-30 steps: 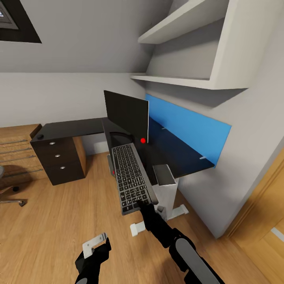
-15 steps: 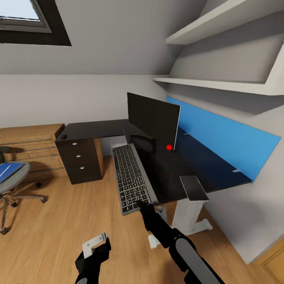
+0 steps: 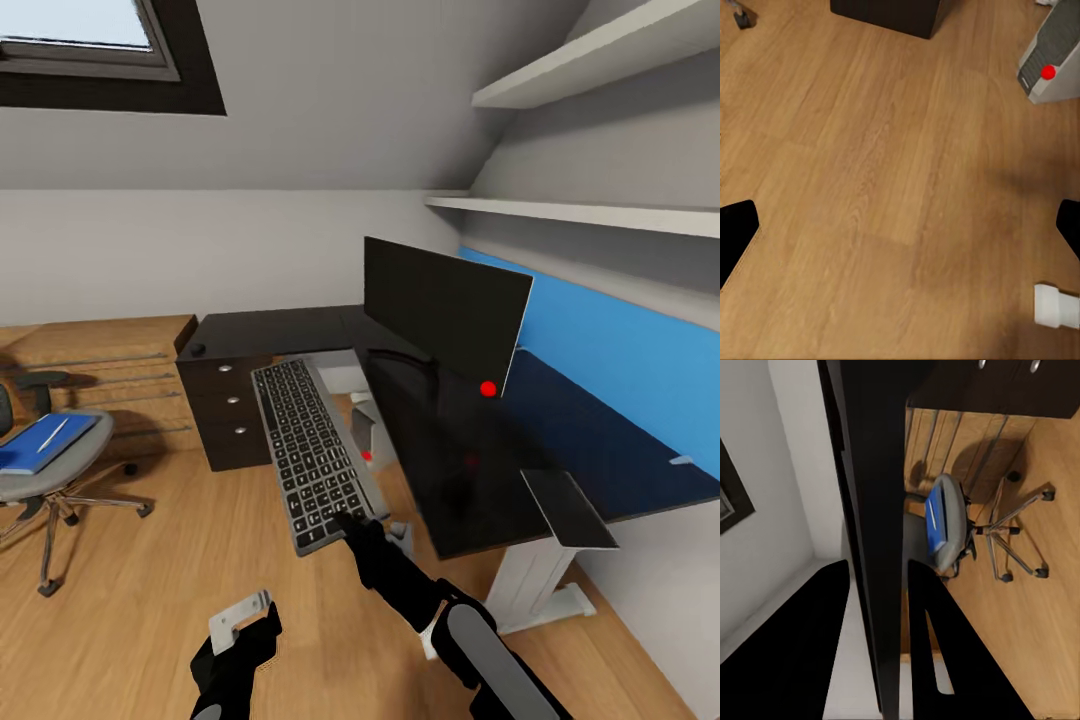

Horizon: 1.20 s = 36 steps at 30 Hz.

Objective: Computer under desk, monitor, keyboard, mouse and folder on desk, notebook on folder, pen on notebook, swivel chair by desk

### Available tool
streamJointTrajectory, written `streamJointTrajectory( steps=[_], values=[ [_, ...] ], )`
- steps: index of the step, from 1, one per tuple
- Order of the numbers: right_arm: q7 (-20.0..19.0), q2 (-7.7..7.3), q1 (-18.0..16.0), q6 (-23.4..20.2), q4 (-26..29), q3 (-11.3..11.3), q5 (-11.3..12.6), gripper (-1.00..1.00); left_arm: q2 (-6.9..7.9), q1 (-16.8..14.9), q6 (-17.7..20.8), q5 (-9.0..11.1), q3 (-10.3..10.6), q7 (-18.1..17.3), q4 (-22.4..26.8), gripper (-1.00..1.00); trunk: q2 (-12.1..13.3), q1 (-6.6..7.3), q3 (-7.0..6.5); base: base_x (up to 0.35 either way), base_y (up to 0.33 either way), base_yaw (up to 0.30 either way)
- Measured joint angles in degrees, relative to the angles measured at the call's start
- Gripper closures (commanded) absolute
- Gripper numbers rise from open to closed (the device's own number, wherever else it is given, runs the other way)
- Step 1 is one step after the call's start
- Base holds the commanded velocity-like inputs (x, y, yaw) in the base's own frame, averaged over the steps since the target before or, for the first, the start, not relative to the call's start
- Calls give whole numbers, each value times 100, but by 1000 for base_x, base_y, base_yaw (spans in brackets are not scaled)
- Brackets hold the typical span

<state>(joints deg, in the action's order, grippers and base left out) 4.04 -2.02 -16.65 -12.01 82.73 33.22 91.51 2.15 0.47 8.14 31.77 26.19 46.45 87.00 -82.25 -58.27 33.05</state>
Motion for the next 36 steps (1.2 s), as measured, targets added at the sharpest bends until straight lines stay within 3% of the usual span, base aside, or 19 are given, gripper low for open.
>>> streamJointTrajectory(
  steps=[19, 36],
  values=[
    [-22, 15, 2, -73, -23, -55, -28, 100, 0, 0, 5, -5, 7, -18, 0, -100, 0, 1, 0, 241, 243, 16],
    [-24, 4, 0, 121, -30, -87, -15, 100, -3, 0, 10, 0, 12, -26, -1, -100, 0, 0, -37, 70, 34, 176]
  ],
)
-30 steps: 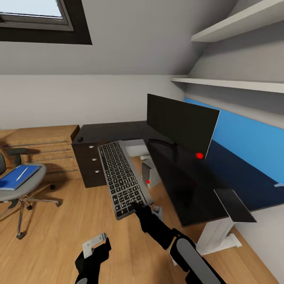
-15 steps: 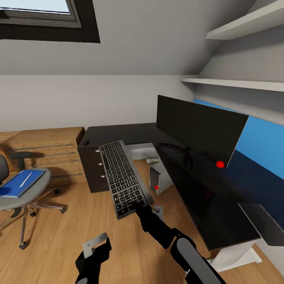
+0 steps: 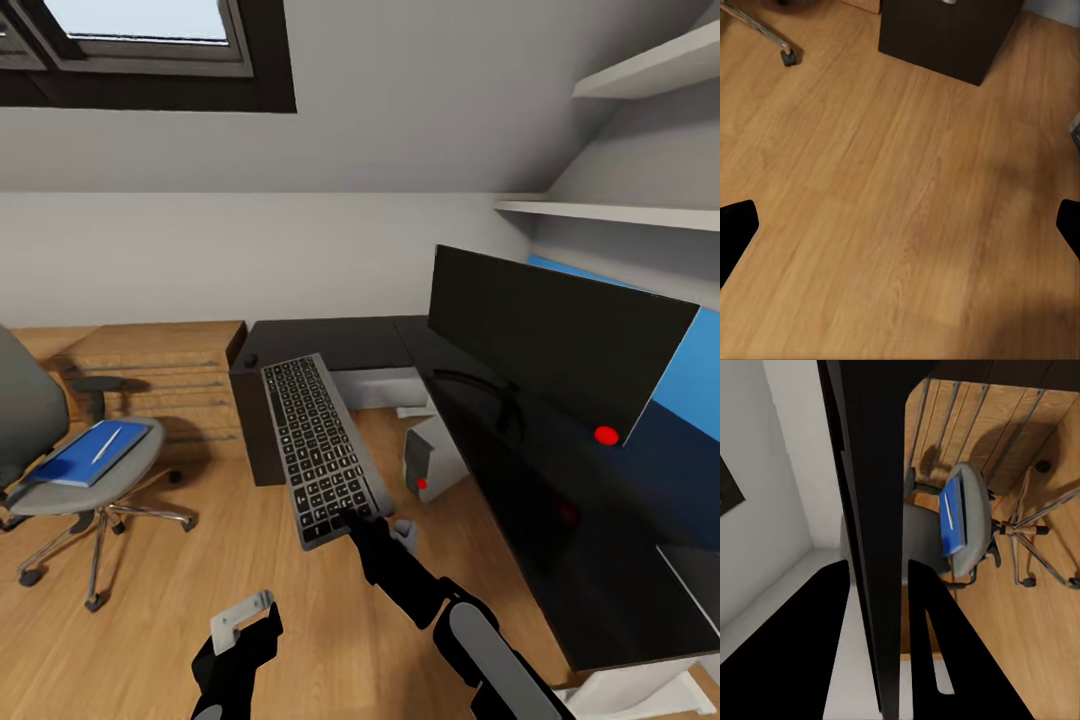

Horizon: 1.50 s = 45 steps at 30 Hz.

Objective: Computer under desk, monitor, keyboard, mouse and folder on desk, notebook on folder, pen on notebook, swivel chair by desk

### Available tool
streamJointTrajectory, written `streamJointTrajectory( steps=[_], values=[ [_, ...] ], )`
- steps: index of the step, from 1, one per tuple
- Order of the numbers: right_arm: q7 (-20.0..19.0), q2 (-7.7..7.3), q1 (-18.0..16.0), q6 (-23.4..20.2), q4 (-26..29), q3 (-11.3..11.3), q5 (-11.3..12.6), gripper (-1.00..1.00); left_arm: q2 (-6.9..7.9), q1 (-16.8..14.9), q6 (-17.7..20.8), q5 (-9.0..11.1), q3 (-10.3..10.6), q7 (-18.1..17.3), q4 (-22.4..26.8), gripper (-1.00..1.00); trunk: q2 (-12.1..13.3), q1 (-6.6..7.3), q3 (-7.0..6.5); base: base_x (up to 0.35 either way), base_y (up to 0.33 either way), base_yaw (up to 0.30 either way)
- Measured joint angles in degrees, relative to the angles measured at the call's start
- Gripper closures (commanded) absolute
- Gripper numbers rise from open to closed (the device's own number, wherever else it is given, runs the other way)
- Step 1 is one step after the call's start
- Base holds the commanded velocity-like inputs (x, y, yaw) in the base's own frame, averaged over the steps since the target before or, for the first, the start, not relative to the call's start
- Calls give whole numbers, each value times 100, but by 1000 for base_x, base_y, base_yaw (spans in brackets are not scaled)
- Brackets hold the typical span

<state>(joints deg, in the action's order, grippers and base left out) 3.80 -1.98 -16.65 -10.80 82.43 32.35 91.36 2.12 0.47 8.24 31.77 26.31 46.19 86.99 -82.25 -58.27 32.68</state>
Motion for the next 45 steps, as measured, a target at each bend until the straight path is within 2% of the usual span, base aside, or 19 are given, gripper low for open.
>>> streamJointTrajectory(
  steps=[7, 8, 11, 40, 45],
  values=[
    [3, -8, 0, -8, -18, -5, 13, 100, -5, 0, -2, -9, 21, -2, 0, -100, 0, 1, -1, 281, 159, 5],
    [-3, -3, 4, -8, -25, -12, 188, 100, 0, 0, -7, -15, 91, 3, 0, -100, 0, 1, 0, 301, 184, 0],
    [-4, -8, 0, -6, -28, -20, 397, 100, 6, 0, -11, -18, 144, 7, 0, -100, 0, 1, 0, 301, 187, 0],
    [-1, 17, 3, 11, -31, -50, 404, 100, 12, 0, -11, -23, 146, 9, 0, -100, 0, 1, 0, 301, 188, 0],
    [8, 68, 1, 47, -456, -93, 363, 100, 12, 0, -11, -27, 153, 12, 1, -100, 0, 1, 0, 301, 182, 0]
  ],
)
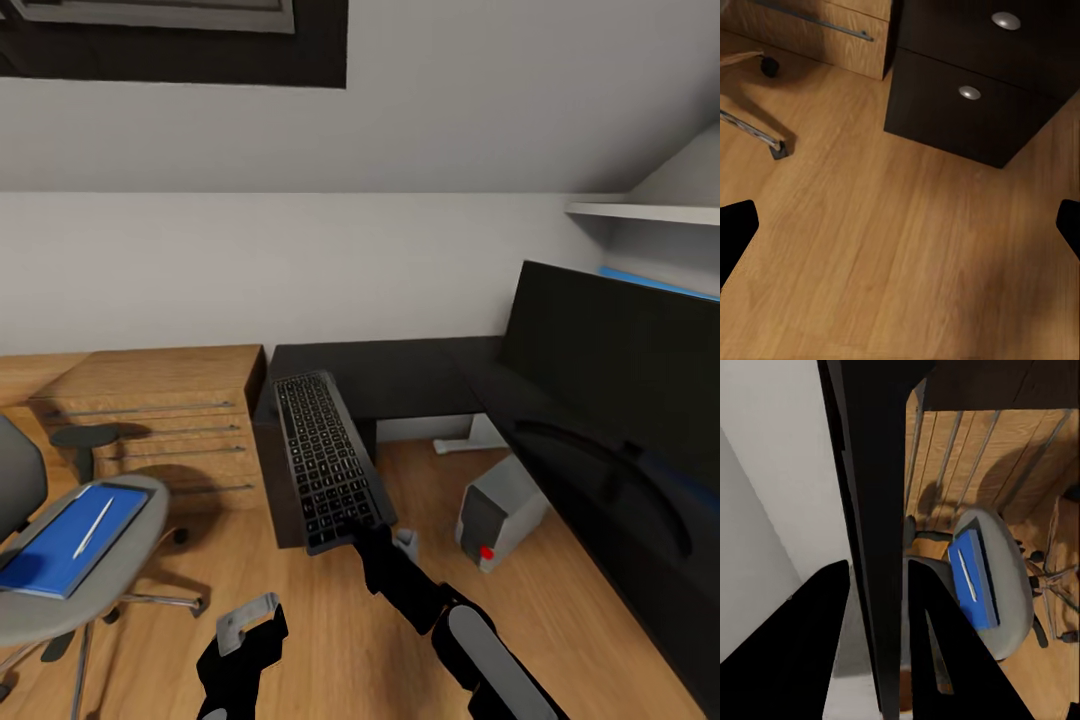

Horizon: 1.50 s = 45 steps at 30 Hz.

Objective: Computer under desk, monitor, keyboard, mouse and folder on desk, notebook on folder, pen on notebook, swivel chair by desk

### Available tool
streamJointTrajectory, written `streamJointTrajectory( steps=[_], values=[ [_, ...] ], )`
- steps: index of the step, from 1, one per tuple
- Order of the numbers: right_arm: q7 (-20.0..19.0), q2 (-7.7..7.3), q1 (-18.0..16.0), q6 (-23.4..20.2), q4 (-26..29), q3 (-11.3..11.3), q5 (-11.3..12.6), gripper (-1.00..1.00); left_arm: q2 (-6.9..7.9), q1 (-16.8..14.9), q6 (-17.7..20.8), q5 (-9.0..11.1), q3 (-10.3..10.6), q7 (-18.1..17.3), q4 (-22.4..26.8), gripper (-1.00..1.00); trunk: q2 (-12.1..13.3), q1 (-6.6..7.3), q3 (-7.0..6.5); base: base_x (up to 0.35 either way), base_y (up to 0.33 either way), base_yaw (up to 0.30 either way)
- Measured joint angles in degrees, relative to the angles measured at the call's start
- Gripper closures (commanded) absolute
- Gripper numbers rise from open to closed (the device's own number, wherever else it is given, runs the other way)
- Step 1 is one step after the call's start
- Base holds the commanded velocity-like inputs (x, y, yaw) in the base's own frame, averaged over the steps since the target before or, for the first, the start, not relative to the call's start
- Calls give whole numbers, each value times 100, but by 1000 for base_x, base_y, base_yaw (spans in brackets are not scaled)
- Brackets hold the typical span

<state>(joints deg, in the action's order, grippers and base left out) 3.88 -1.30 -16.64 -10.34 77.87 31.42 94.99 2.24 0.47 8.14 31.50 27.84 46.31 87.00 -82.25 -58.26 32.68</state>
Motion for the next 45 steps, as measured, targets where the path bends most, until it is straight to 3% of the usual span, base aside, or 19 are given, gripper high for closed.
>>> streamJointTrajectory(
  steps=[6, 8, 9, 10, 14, 16, 17, 21, 23, 34, 36, 39, 42, 45],
  values=[
    [98, 198, -153, 198, -200, -464, 4, 100, 0, 0, 0, 1, -1, 4, 8, -100, 0, 0, -1, 302, 178, 0],
    [373, 302, -632, 215, -550, -528, -15, 100, 0, 0, 0, -3, -4, 2, 8, -100, 1, 0, -1, 306, 160, 0],
    [592, 468, -1274, 267, -1183, -561, 34, 100, 0, -2, -1, -2, -4, 2, 6, -100, 1, -1, -1, 308, 151, 0],
    [623, 522, -1550, 318, -1414, -658, -7, 100, 0, 0, -1, -2, -6, 2, 8, -100, 0, 0, -2, 309, 147, 0],
    [660, 611, -1953, 509, -2452, -870, 49, 100, -14, 0, 1, 15, -1, 10, -19, -100, 0, 0, 0, 315, 96, 0],
    [650, 589, -1970, 478, -2664, -890, 82, 100, -31, 0, -1, 11, 8, 8, -115, -100, 0, 0, 0, 324, 9, 0],
    [629, 586, -1969, 455, -2737, -891, 321, 100, -41, -1, -1, 10, 10, 5, -151, -100, 0, 0, 0, 325, 2, 0],
    [635, 553, -1971, 413, -2757, -890, 895, 100, -44, -1, -1, 9, 11, 4, -159, -100, -1, 0, 0, 324, 1, 0],
    [636, 548, -1971, 400, -2758, -884, 1000, 100, -44, -1, -1, 9, 11, 1, -159, -100, -1, 0, 0, 283, 0, 0],
    [620, 602, -1948, 395, -2748, -791, 1104, 100, -26, -1, -8, -13, 11, -26, -147, -100, 0, 0, 0, 278, 78, 0],
    [612, 608, -1945, 399, -2749, -675, 1107, 100, -21, -1, -8, -16, 10, -34, -140, -100, 0, -1, 0, 215, 260, 0],
    [605, 613, -1936, 420, -2750, -231, 1094, 100, -18, -2, -9, -17, 7, -37, -134, -100, 0, -1, 0, 155, 183, 0],
    [603, 619, -1936, 429, -2749, -74, 1063, 100, -12, -1, -8, -18, 3, -19, -87, -100, 0, -3, 0, 31, 35, 0],
    [603, 615, -1936, 426, -2751, -57, 1053, 100, -9, -1, -7, -18, 3, -9, -27, -100, 0, -3, 0, 66, 6, 0]
  ],
)
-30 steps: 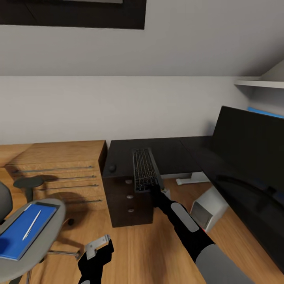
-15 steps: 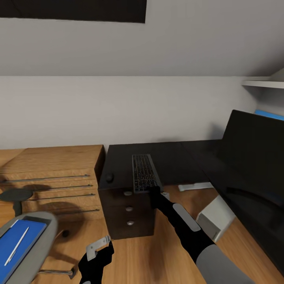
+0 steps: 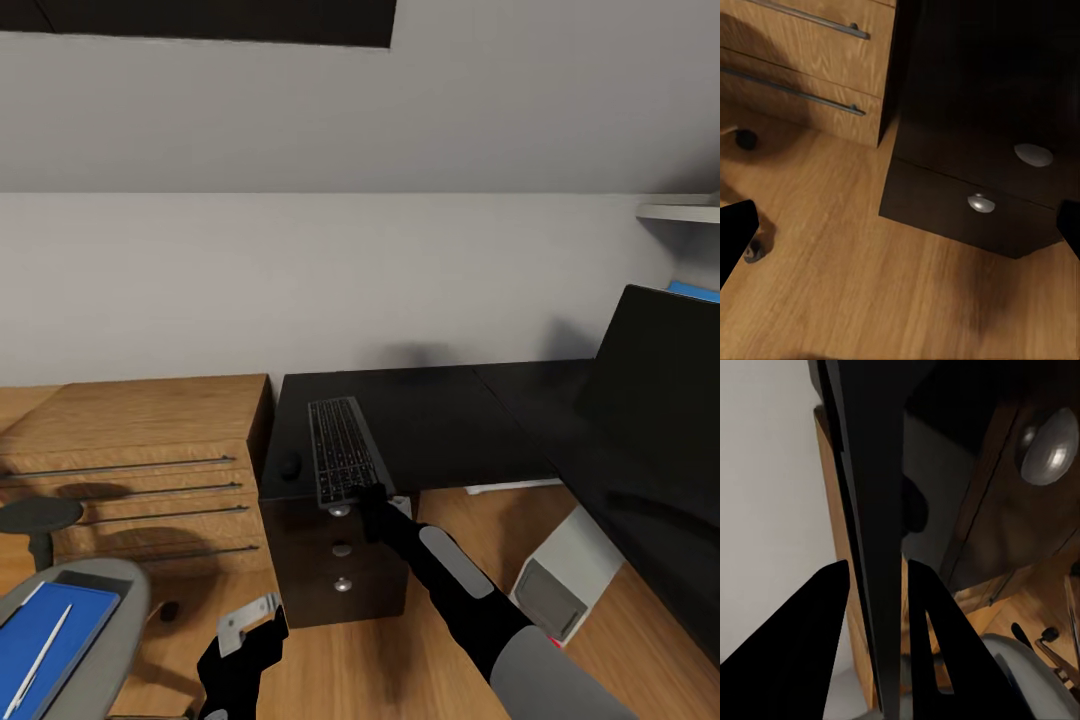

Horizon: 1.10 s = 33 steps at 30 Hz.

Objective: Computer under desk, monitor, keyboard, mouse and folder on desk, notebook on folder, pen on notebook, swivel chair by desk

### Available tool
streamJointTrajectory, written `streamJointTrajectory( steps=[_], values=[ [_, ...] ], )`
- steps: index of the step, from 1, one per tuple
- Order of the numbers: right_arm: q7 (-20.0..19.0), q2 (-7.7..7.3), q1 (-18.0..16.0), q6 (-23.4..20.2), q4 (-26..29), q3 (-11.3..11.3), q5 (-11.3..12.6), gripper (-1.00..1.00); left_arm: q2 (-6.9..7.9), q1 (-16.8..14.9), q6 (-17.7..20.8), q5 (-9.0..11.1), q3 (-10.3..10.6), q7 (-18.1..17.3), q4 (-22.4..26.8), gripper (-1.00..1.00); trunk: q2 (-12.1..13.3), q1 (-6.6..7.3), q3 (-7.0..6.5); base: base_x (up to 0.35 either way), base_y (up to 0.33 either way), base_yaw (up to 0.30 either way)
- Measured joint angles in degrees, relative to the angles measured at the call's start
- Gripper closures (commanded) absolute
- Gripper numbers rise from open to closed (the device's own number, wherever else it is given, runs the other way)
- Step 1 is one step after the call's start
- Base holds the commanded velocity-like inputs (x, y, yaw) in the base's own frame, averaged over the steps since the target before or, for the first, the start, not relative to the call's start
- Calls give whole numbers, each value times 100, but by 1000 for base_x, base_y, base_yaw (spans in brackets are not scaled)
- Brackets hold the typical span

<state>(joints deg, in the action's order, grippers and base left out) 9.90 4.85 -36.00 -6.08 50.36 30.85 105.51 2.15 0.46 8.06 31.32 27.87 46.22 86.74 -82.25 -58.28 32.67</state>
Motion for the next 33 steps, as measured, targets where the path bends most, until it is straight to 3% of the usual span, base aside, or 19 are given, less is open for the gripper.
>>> streamJointTrajectory(
  steps=[8, 15, 20, 33],
  values=[
    [5, -33, 0, -12, -11, -28, 3, 100, 1, 0, 7, 35, -7, 30, 201, -100, 0, 0, 0, 86, 0, 0],
    [-3, -51, -3, -22, 11, -53, 73, 100, -16, 0, 13, 62, -7, 266, 269, -100, -280, -153, 124, 2, 0, 0],
    [-122, -59, -2, -37, 34, -53, 274, 100, -17, 0, 13, 63, -8, 276, 271, -100, -481, -263, 214, 0, 0, 0],
    [-194, -78, -2, -39, 150, -52, 315, 100, -17, 0, 13, 63, -8, 277, 271, -100, -1002, -549, 448, 0, 0, 0]
  ],
)
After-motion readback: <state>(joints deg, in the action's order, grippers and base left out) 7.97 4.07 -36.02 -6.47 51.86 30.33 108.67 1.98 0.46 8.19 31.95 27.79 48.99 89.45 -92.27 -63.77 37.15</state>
